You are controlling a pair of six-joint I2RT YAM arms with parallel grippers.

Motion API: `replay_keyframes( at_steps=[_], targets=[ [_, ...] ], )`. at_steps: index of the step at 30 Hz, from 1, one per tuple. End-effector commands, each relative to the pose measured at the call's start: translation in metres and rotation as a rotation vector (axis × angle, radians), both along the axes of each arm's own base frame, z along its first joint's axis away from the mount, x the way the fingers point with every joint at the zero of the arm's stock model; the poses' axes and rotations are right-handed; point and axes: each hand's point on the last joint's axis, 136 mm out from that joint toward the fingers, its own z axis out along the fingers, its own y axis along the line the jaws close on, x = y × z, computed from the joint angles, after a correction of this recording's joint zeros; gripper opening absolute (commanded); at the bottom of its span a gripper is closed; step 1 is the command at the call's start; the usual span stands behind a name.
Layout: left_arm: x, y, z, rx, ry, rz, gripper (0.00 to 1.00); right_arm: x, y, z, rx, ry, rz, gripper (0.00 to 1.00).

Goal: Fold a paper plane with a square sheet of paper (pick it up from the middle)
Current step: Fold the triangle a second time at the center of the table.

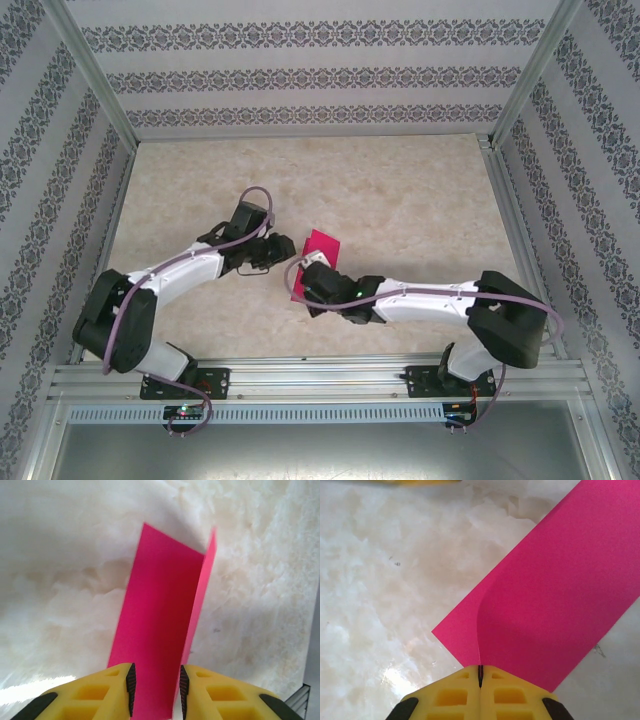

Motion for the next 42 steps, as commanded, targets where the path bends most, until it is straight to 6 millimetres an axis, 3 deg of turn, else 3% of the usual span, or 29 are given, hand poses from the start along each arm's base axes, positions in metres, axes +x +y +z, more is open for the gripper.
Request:
replay_keyframes(
  at_steps=[1, 7, 16, 23, 30, 42],
  targets=[
    [-0.024, -0.001, -0.013, 0.018, 0.046, -0.034, 0.32, -0.009, 0.019, 0.017, 0.221, 0.102, 0.088, 0.04],
    [-0.048, -0.021, -0.022, 0.037, 0.066, -0.128, 0.3, 0.001, 0.005, 0.02, 0.368, 0.191, 0.081, 0.05],
    [-0.06, -0.035, -0.045, 0.078, 0.115, -0.17, 0.24, 0.011, -0.012, 0.013, 0.429, 0.248, 0.06, 0.06],
    [-0.06, -0.033, -0.066, 0.126, 0.148, -0.16, 0.22, 0.024, -0.032, -0.001, 0.363, 0.27, -0.04, 0.05],
    [-0.061, -0.025, -0.081, 0.195, 0.171, -0.17, 0.2, 0.031, -0.036, -0.009, 0.324, 0.297, -0.063, 0.06],
    [-0.061, -0.018, -0.083, 0.245, 0.17, -0.17, 0.19, 0.047, -0.045, -0.018, 0.21, 0.278, -0.101, 0.06]
  ],
)
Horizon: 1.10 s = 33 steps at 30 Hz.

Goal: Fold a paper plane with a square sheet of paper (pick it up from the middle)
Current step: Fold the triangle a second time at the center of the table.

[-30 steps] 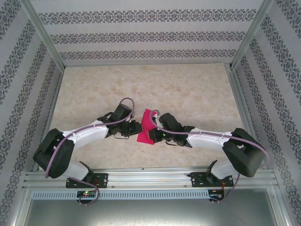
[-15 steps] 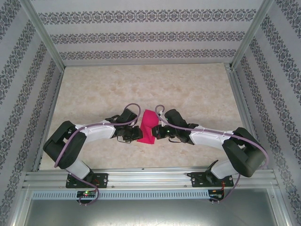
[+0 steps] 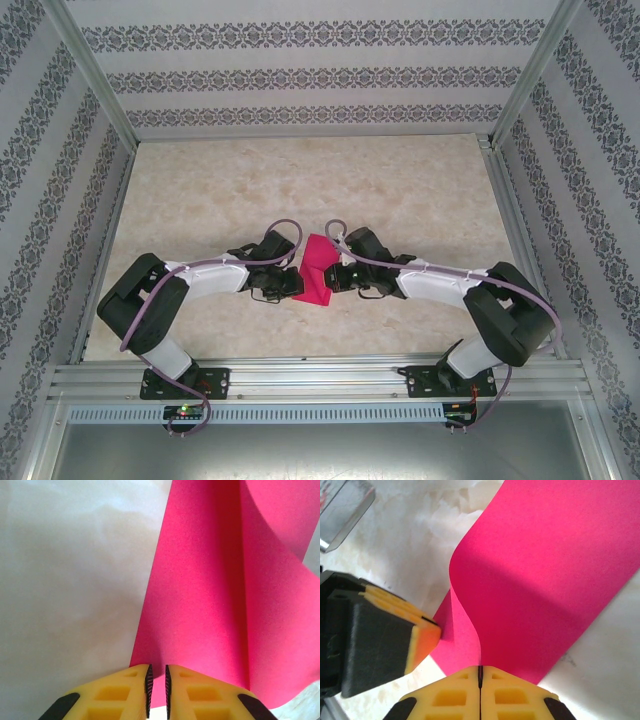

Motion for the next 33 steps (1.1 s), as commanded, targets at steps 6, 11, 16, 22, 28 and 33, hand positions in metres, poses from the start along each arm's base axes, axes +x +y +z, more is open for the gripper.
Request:
replay_keyframes(
  at_steps=[6, 11, 16, 22, 28, 33],
  targets=[
    [-0.002, 0.009, -0.009, 0.084, 0.0, -0.022, 0.19, 0.012, -0.007, -0.005, -0.077, -0.016, -0.012, 0.06],
    [-0.002, 0.01, -0.012, 0.093, 0.001, -0.026, 0.19, 0.014, -0.008, -0.008, -0.105, -0.015, 0.0, 0.06],
    [-0.002, 0.009, -0.011, 0.089, -0.001, -0.032, 0.19, 0.015, -0.009, -0.014, -0.128, -0.011, 0.006, 0.06],
    [-0.003, 0.01, -0.011, 0.091, 0.002, -0.037, 0.19, 0.017, -0.014, -0.023, -0.17, -0.005, 0.0, 0.06],
    [-0.003, 0.01, -0.011, 0.092, 0.001, -0.038, 0.19, 0.02, -0.01, -0.023, -0.167, -0.01, 0.006, 0.07],
    [-0.003, 0.011, -0.011, 0.102, 0.003, -0.04, 0.19, 0.024, -0.01, -0.026, -0.193, -0.012, 0.015, 0.07]
  ],
)
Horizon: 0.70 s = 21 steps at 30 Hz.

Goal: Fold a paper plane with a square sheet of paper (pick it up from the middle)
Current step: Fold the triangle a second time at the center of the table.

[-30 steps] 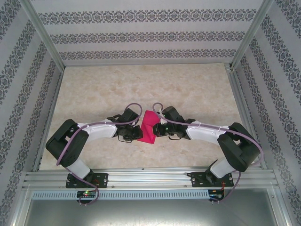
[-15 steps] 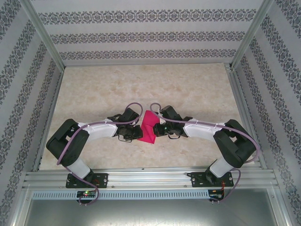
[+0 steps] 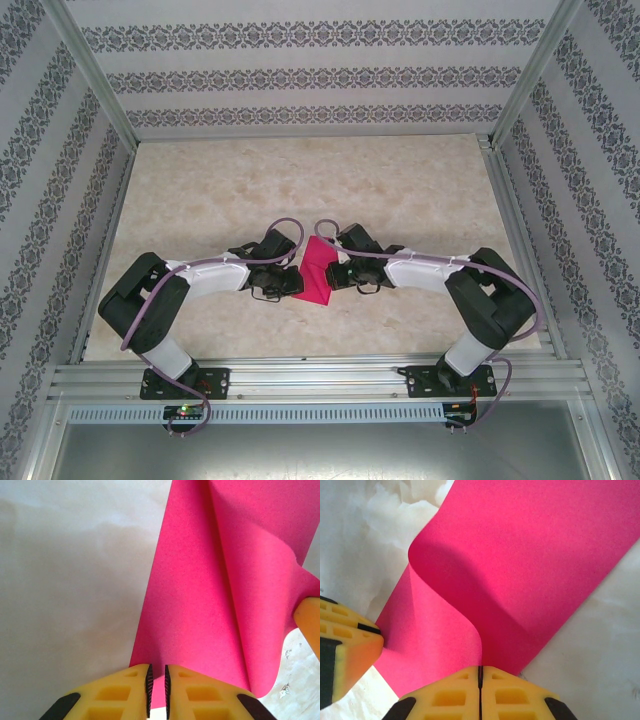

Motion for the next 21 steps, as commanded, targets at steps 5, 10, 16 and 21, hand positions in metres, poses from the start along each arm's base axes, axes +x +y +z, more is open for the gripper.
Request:
replay_keyframes(
  at_steps=[5, 10, 16, 21],
  targets=[
    [-0.007, 0.011, -0.012, 0.087, 0.024, -0.021, 0.19, 0.011, -0.003, -0.002, -0.051, -0.018, 0.011, 0.07],
    [-0.007, 0.011, -0.012, 0.086, 0.025, -0.023, 0.19, 0.011, -0.003, -0.005, -0.062, -0.015, 0.012, 0.07],
    [-0.007, 0.01, -0.011, 0.086, 0.025, -0.025, 0.19, 0.011, -0.003, -0.01, -0.065, -0.003, 0.011, 0.07],
    [-0.007, 0.01, -0.011, 0.088, 0.026, -0.026, 0.19, 0.011, -0.004, -0.013, -0.067, -0.003, 0.001, 0.06]
  ],
)
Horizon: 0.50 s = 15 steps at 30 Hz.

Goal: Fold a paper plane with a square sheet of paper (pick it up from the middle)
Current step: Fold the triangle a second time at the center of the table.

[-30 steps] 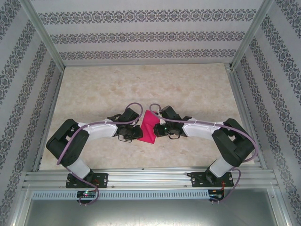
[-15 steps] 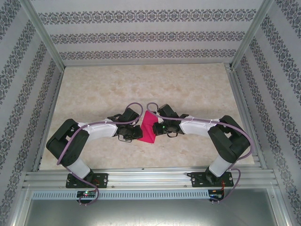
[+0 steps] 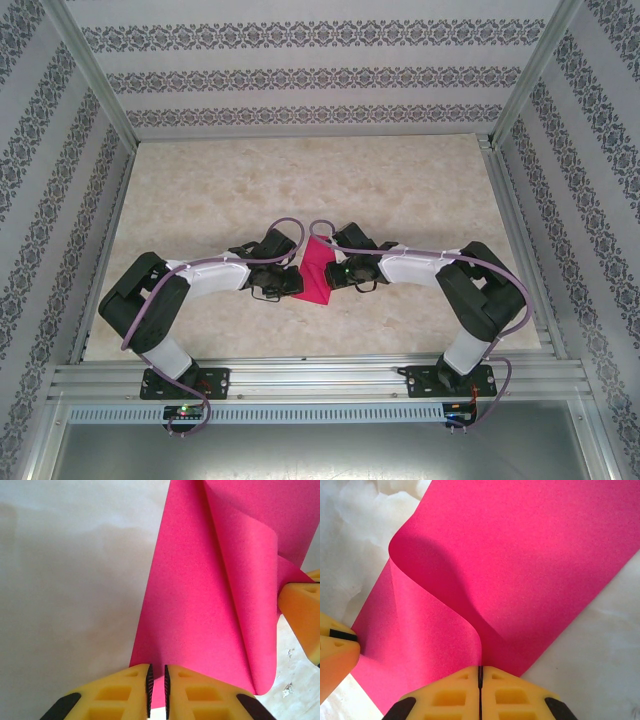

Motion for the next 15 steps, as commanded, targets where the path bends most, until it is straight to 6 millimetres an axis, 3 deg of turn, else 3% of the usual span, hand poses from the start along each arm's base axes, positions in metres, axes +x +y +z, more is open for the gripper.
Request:
replay_keyframes(
  at_steps=[1, 15],
  targets=[
    [-0.007, 0.01, -0.011, 0.078, 0.027, -0.014, 0.19, 0.008, -0.004, -0.002, -0.025, -0.013, -0.015, 0.07],
    [-0.007, 0.009, -0.01, 0.075, 0.027, -0.014, 0.19, 0.006, -0.007, -0.012, -0.044, 0.004, -0.017, 0.07]
  ],
)
